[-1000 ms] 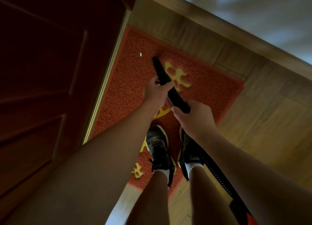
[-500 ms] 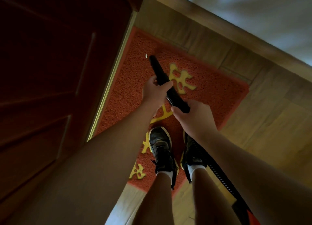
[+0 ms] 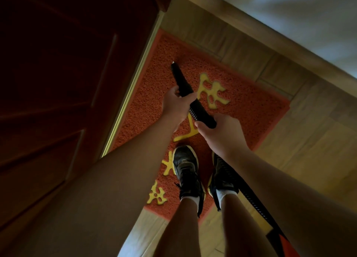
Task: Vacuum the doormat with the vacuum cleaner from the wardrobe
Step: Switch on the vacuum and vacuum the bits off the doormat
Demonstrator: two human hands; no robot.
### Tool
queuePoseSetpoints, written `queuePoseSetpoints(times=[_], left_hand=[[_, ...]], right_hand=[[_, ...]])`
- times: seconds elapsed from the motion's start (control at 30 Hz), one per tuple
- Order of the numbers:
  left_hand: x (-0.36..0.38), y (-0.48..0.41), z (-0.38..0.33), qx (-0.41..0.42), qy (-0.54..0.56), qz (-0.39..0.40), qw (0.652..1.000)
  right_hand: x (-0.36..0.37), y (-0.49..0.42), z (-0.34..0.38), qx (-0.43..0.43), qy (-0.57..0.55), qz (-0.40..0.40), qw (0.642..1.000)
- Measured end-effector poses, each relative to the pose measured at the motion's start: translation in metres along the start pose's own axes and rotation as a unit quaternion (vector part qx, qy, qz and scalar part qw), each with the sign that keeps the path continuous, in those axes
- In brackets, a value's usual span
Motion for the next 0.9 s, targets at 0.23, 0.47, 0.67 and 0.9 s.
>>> queuePoseSetpoints(times=[0.23,0.47,0.67,0.9], left_hand=[[-0.007,-0.006,0.002,0.004,-0.008,0.009,1.000],[-0.009,-0.004,0.002,0.014,-0.016,0.010,1.000],[-0.006,0.005,0.009,0.010,-0.019,0.006,1.000],[-0.008,0.016,0.024,0.014,-0.025,0.011,1.000]], right_hand=[[0.006,-0.003,0.003,-0.007,0.009,0.000,1.000],[0.008,0.001,0.007,-0.007,0.023,-0.005,1.000],[0.009,0.011,0.004,-0.005,0.024,-0.001,1.000],[0.019,0.031,-0.002,-0.006,0.001,-0.004,1.000]])
Point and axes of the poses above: each hand's wrist, its own y-axis away from the middle knuckle, its own x-axis out of the palm, z = x × y, the point moved 3 cm from there along -y, towards the middle knuckle, and after that the axes turned 14 degrees about -y, right-handed, at the moved point
